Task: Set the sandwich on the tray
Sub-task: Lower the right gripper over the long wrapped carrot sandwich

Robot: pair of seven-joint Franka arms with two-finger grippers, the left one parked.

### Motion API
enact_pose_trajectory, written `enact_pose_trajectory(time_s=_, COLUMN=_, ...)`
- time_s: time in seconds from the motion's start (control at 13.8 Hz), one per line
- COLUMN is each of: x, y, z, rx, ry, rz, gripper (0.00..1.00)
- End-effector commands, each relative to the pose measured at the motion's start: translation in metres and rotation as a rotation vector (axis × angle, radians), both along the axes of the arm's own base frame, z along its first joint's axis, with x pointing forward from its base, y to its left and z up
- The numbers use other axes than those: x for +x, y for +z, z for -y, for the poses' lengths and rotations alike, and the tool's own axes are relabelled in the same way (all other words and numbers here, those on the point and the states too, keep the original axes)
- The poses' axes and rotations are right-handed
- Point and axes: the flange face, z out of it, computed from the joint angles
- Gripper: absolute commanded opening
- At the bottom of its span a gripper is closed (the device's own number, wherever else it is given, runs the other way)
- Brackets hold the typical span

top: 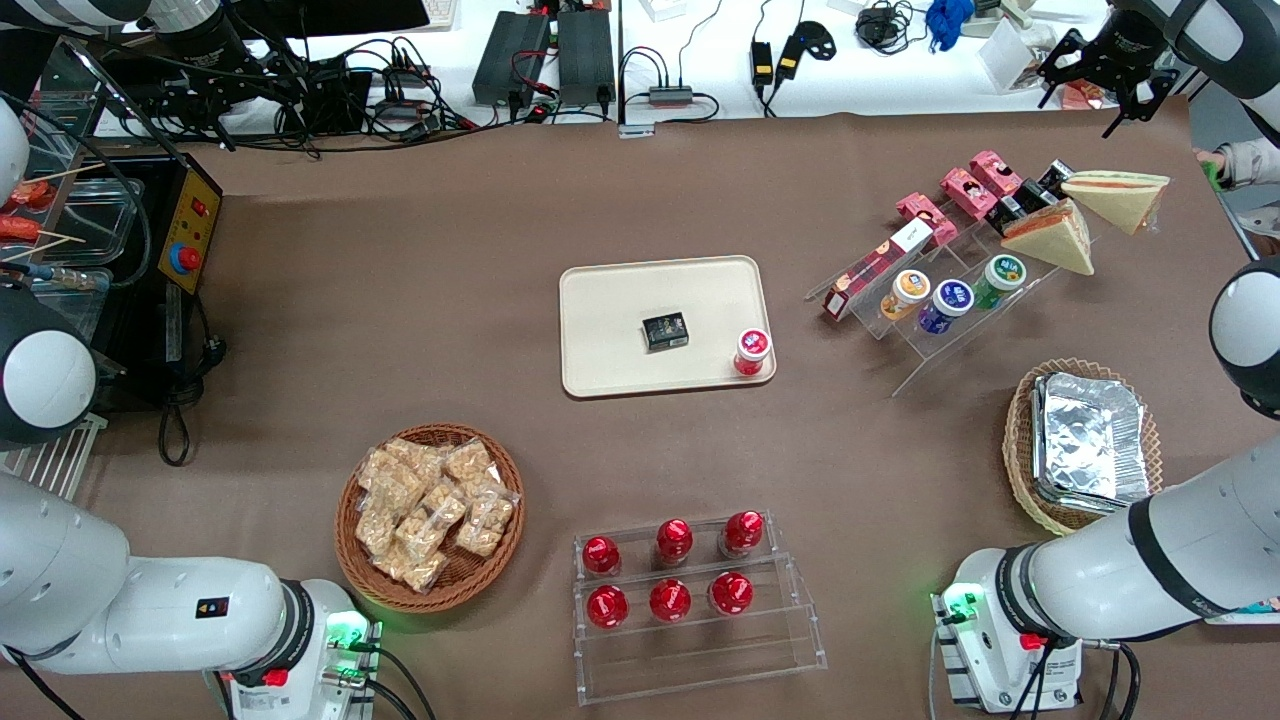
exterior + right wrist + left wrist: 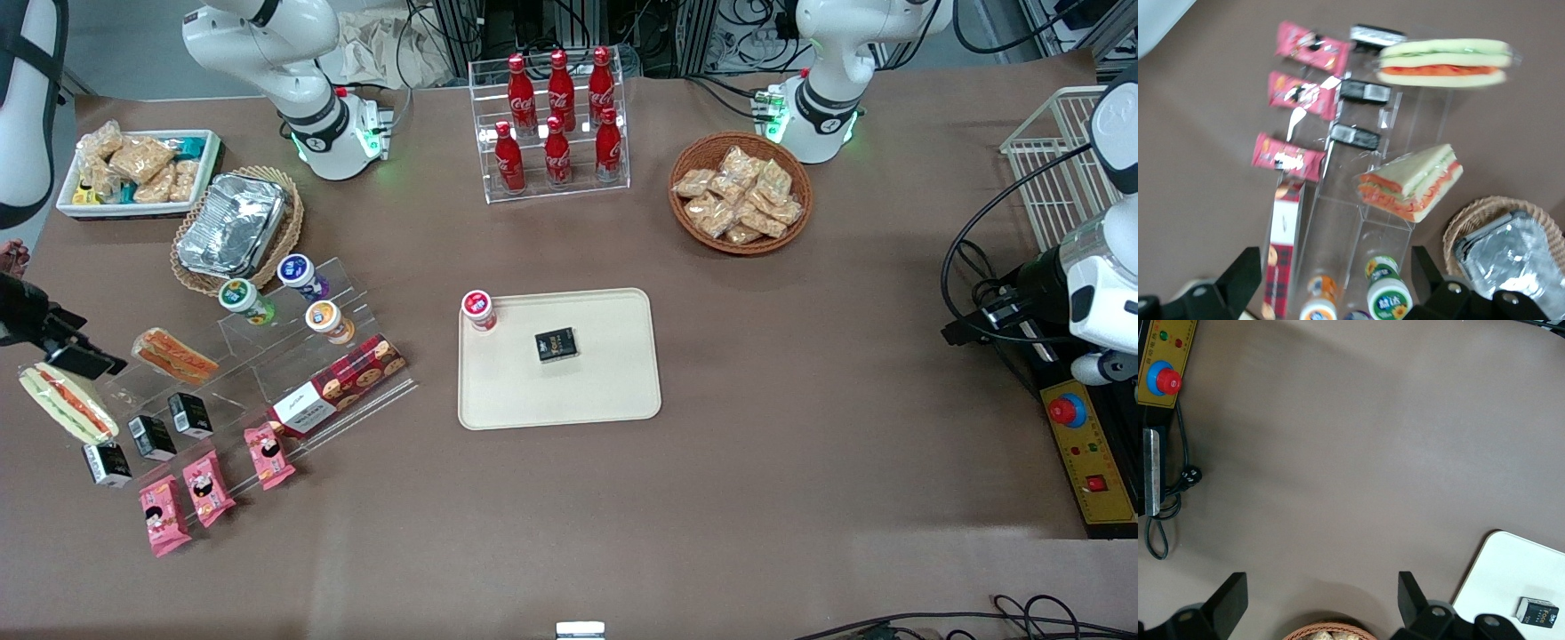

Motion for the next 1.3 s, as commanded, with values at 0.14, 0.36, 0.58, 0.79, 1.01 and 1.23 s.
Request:
enact_pose_trajectory(time_s=0.14, x=0.002, y=-0.012, z=0.07, rx=-0.037, ry=-0.485, rz=0.044, gripper=1.0)
enact_pose_trajectory(time_s=0.36, x=0.0, y=-0.028, z=0.111, rx=-0.038, ry=-0.774, rz=0.067, gripper=1.0)
enact_pose_trajectory(time_s=0.58, x=-0.002, y=-0.054, z=0.134, rx=-0.051, ry=-1.052, rz=0.038, gripper=1.0)
enact_pose_trajectory(time_s=0.79, x=0.003, y=-0.071, z=0.139, rx=-0.029, ry=-1.214, rz=0.031, gripper=1.0)
enact_pose_trajectory(time_s=1.01, x=0.003, y=-0.097, z=0.163, rx=-0.018, ry=-1.395, rz=0.023, gripper=1.0)
enact_pose_trajectory(time_s=1.23, x=0.002, y=-0.117, z=0.175, rx=-0.036, ry=-1.421, rz=0.008, gripper=1.0)
